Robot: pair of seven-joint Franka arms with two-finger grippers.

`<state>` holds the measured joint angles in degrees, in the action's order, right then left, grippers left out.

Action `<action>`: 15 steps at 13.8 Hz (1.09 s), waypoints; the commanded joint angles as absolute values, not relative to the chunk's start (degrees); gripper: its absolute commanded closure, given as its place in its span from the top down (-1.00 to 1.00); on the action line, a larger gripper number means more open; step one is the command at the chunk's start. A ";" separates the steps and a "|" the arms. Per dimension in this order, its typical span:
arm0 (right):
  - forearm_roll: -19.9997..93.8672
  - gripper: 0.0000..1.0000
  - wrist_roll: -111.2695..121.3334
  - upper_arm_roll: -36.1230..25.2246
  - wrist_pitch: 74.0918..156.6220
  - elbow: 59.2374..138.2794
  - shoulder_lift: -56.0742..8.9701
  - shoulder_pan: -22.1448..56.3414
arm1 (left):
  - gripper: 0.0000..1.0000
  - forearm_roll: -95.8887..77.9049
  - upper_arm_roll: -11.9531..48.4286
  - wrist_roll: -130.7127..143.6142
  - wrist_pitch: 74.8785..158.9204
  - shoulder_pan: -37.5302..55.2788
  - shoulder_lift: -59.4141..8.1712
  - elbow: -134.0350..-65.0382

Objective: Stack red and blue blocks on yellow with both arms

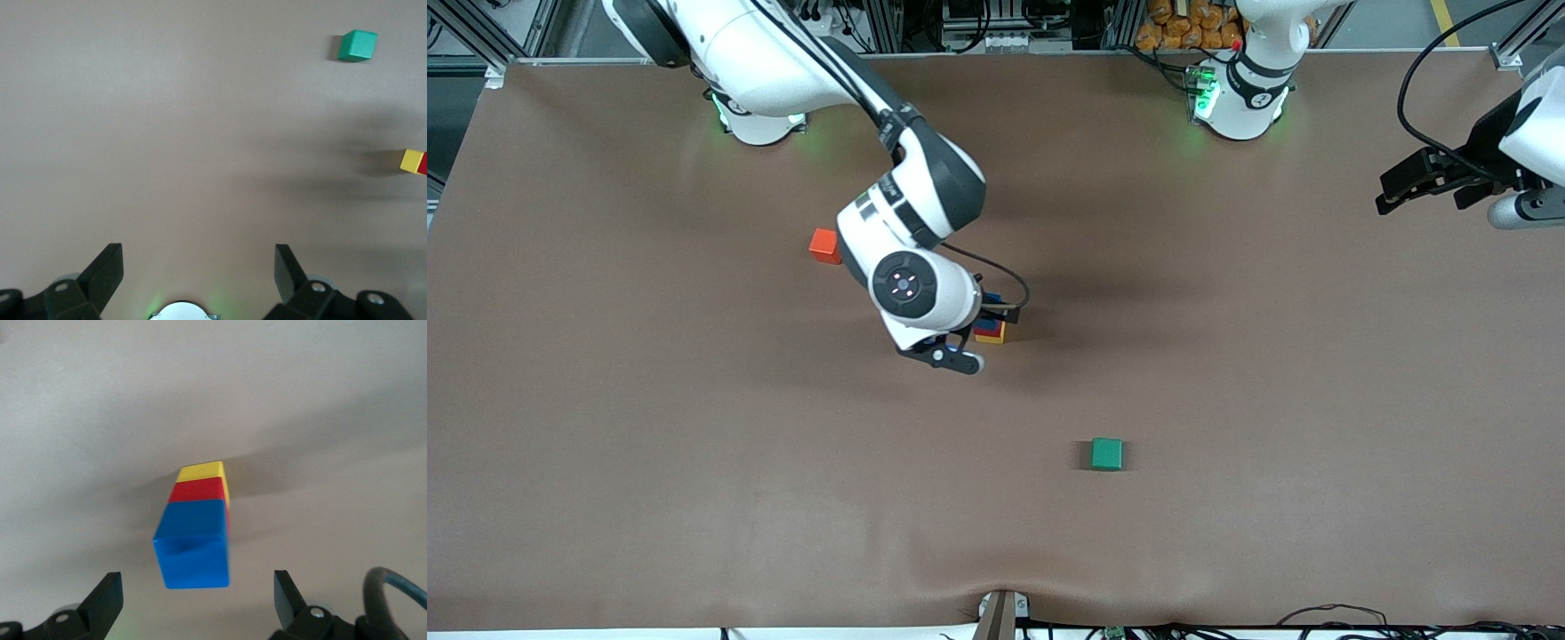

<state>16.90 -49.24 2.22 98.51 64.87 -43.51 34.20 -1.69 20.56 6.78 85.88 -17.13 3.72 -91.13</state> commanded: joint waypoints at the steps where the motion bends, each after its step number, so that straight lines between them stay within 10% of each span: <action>1: 18.02 1.00 -49.83 2.46 93.36 64.60 -41.23 31.56 | 1.00 -1.67 20.65 4.92 85.43 -17.75 5.45 -92.37; 15: 15.29 1.00 -34.48 2.37 72.44 63.03 -27.60 6.26 | 1.00 -1.67 20.57 4.83 88.15 -17.93 7.12 -95.80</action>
